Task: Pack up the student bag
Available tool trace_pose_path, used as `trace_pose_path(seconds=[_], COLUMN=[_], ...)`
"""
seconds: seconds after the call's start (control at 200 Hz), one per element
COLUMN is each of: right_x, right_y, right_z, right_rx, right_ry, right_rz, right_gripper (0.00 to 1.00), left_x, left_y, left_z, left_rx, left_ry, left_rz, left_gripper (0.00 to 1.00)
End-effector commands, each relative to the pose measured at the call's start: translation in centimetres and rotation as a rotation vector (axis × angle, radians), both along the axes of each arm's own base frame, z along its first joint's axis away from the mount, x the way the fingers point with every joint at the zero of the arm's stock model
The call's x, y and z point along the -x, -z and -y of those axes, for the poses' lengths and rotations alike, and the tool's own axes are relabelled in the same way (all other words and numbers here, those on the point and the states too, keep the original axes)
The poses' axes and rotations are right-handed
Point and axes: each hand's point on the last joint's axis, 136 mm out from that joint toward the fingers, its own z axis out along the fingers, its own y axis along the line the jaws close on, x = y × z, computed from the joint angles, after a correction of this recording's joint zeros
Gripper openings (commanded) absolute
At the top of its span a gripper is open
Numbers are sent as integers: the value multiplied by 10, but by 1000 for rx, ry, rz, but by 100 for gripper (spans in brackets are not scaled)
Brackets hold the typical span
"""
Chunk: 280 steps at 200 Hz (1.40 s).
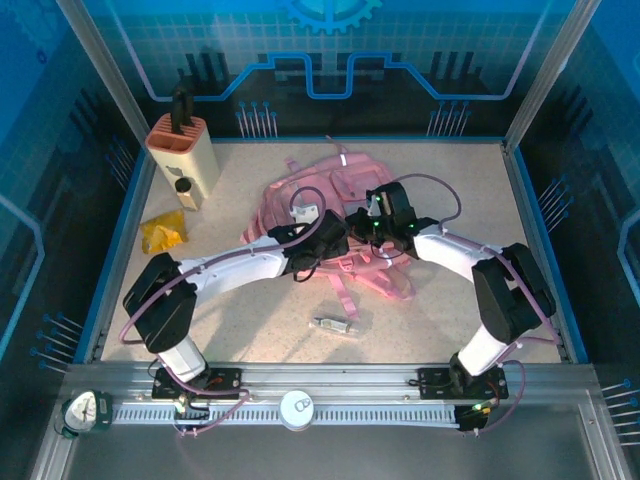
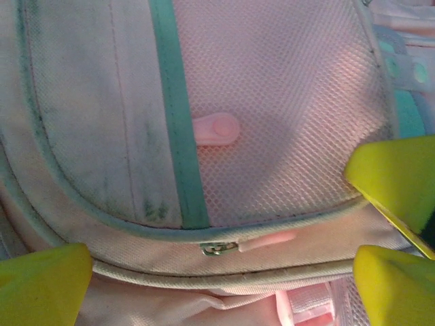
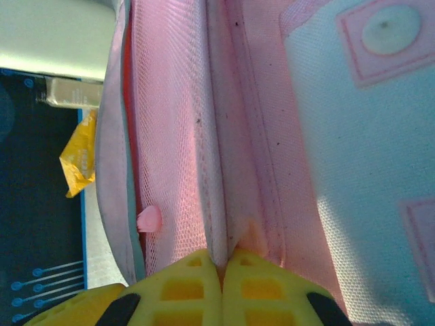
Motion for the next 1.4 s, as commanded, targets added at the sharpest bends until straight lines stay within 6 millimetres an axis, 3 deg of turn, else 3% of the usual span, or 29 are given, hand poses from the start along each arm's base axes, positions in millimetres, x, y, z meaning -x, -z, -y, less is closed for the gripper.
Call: trace_pose_path(seconds=[0.0, 0.445, 0.625, 0.825, 1.041, 1.211, 1.396], right_x=[-5, -13, -14, -17, -18, -19, -20], right_y=[-62, -64, -66, -66, -68, -66, -64], right_z=[-18, -17, -17, -11, -12, -14, -14], right_rx=[-167, -207, -223, -217, -215, -224, -217], right_ry=[-43, -11, -8, 1, -4, -10, -11], right_rz=[140, 151, 163, 169, 180, 173, 173], right_gripper=[0, 0, 0, 0, 0, 0, 0], left_x=[-4, -21, -23, -11, 4, 5, -1], left_y=[4, 12, 12, 9, 1, -5, -4], left_z=[-5, 6, -9, -30, -45, -29, -2], left_rx=[-43, -101, -153, -168, -156, -86, -43], left_ry=[-57, -17, -85, -132, -117, -17, 70], left_rz=[5, 32, 47, 62, 67, 84, 59], left_gripper=[99, 99, 99, 99, 84, 67, 61])
